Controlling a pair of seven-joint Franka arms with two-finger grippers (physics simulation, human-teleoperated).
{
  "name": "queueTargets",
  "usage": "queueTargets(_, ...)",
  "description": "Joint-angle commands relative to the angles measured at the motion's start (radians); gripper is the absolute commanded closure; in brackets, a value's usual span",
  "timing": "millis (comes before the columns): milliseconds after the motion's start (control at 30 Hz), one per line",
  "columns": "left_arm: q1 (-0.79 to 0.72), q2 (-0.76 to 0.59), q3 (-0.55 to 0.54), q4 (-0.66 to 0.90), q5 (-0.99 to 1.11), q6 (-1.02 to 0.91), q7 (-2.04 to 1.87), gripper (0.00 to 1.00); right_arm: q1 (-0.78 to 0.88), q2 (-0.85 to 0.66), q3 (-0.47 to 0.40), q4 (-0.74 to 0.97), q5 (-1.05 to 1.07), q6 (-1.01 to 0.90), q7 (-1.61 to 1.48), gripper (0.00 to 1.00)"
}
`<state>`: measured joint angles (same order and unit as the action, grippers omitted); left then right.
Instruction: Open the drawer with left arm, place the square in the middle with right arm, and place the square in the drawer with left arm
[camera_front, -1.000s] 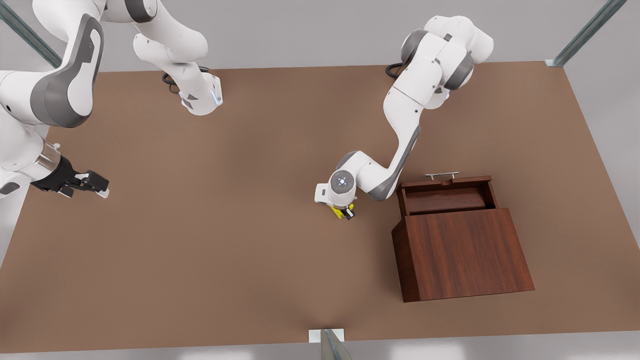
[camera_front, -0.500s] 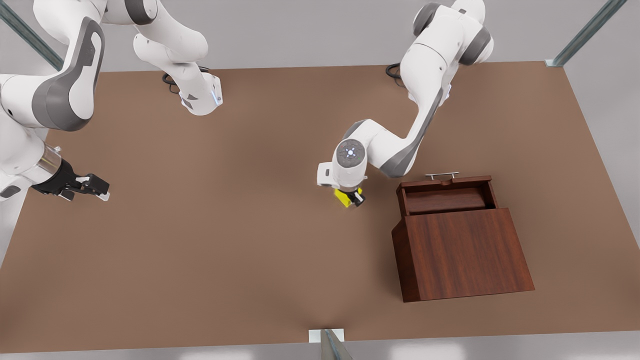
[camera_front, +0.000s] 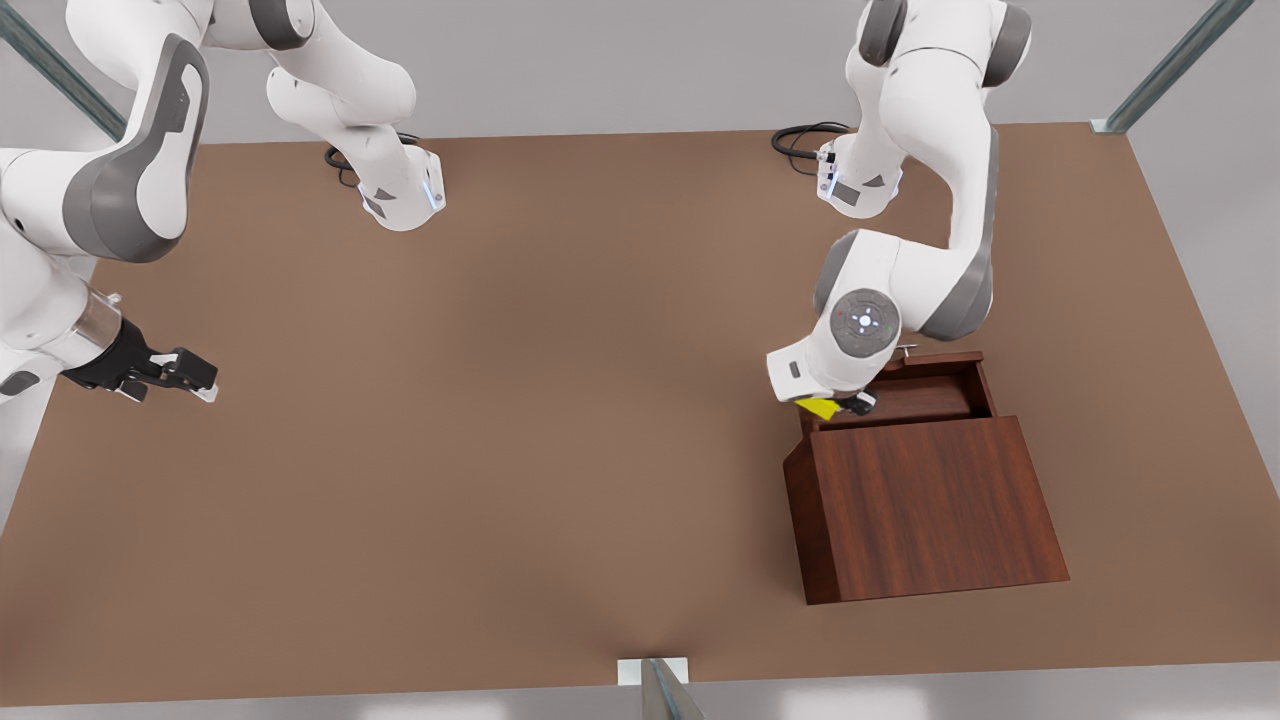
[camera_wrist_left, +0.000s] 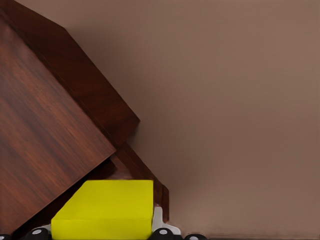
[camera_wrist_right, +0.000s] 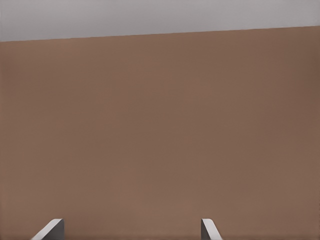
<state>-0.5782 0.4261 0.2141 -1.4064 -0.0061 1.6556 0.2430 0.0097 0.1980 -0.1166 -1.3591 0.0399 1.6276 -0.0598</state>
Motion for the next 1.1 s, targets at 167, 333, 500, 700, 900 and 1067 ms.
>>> queueTargets(167,-0.005,-0.001,0.102,-0.012,-0.026,-0.056,0.004,0.27,0.000,0.000,0.000,0.000,0.000,0.000,0.000,0.00)
queueTargets(333,-0.002,0.000,0.172,-0.046,-0.058,-0.045,0.002,0.27,0.000,0.000,0.000,0.000,0.000,0.000,0.000,0.00)
queueTargets(500,0.000,0.008,0.211,-0.068,-0.058,-0.042,0.004,0.27,0.000,0.000,0.000,0.000,0.000,0.002,0.000,0.00)
queueTargets(700,0.000,0.008,0.251,-0.120,-0.058,-0.042,0.006,0.26,0.000,0.000,0.000,0.000,0.000,0.002,0.000,0.00)
queueTargets(900,0.000,0.019,0.252,-0.137,-0.055,-0.042,0.007,0.25,-0.016,-0.003,0.000,0.000,-0.002,0.000,0.000,0.00)
queueTargets(1067,-0.002,0.025,0.252,-0.137,-0.057,-0.045,0.002,0.00,-0.027,-0.003,0.000,0.002,0.002,0.000,0.000,0.00)
